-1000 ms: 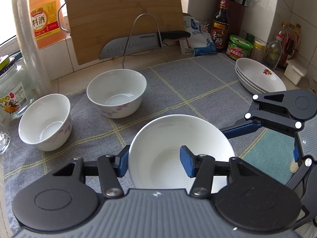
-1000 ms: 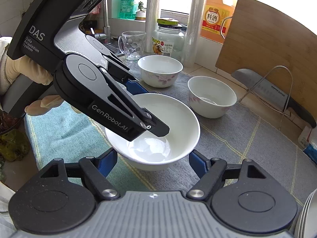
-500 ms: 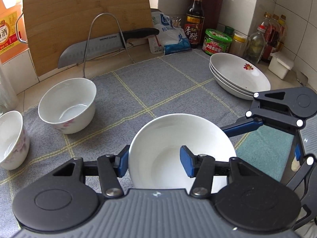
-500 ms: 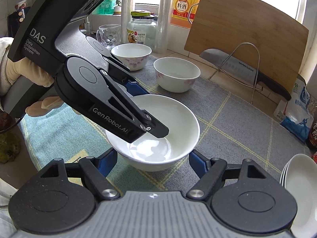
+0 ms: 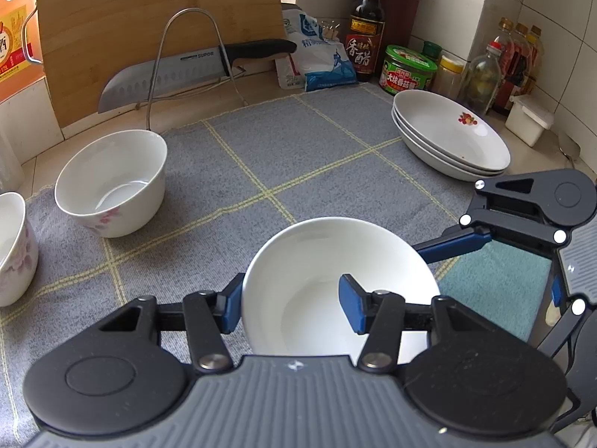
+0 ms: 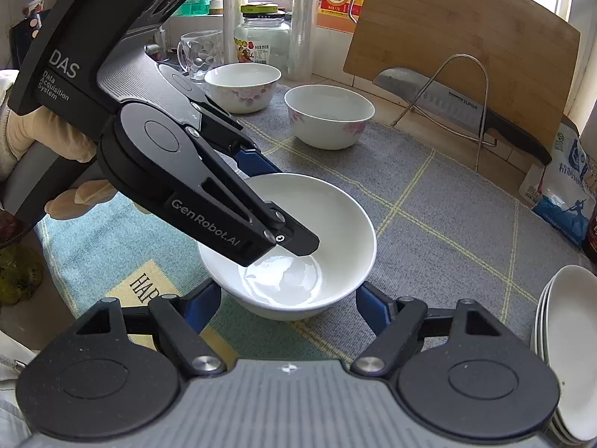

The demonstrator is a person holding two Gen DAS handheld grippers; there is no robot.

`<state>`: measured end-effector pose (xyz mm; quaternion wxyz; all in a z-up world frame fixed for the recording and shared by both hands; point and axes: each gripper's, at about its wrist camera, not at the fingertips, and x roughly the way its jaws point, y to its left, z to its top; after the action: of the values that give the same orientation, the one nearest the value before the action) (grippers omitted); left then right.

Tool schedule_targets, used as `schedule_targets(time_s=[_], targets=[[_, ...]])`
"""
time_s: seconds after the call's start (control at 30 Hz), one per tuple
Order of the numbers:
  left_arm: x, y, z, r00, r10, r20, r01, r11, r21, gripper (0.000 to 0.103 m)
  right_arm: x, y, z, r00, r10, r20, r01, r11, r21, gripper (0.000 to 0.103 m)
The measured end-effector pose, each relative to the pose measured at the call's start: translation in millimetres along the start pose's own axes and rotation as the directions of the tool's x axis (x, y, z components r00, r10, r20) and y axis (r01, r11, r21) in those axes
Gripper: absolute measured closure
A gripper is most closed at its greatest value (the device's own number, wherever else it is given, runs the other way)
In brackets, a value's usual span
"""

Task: Organize plates and bowls
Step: 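Carry the white bowl with the left tool toward the other bowls, then set down the white bowl and open the left tool, then move the left tool to another white bowl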

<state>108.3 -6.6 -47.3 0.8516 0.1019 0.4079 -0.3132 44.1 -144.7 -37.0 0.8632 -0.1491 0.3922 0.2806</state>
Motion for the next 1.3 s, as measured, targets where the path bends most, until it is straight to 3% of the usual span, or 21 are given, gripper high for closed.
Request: schedule_targets(time_s=[0.07,0.17,0.23,0.4,0.63,0.93,1.3], targets=[[-0.3,-0.8,0.1,1.0,-0.002,0.002,0.002,1.0,0.002,0.051,-0.1,-1.0,-0.6,1.0,0.003,-0.001,-0.003,1.0,0.003,0.02],[-1.3,-0.8,-0.8,1.0,-0.005,0.008,0.005,1.0,0.001,0.043,0.0,-2.4,0.3,1.0,0.005,0.0,-0.005,1.0,0.006,0.019],[-4.0,-2.1,-0.4,1.0,0.004,0.024,-0.004,1.0,0.006,0.023,-0.9,-2.5,0.9,1.0,0.004,0.003,-0.004,1.0,0.004,0.015],[-15.8,3.7,2.8,0.997,0.03,0.066,-0.029,0.999,-0.014,0.009,-7.3,-6.0,2.0,0.999,0.027,0.026,-0.027,0.999,0.027,0.003],[-34.0,19.7,5.8,0.992,0.075,0.105,-0.072,0.997,-0.035,0.008,-17.3,-12.7,13.7,0.997,0.023,0.077,-0.026,0.999,0.04,0.0],[-48.8,43.9,14.9,0.972,0.192,0.135,-0.188,0.981,-0.04,0.005,-4.1,-13.8,37.8,0.994,0.004,0.109,-0.005,1.0,0.002,0.0],[-37.4,90.1,30.7,0.964,0.246,0.099,-0.24,0.968,-0.077,0.005,28.6,-23.1,77.0,0.992,0.014,0.126,-0.004,0.997,-0.082,0.0]])
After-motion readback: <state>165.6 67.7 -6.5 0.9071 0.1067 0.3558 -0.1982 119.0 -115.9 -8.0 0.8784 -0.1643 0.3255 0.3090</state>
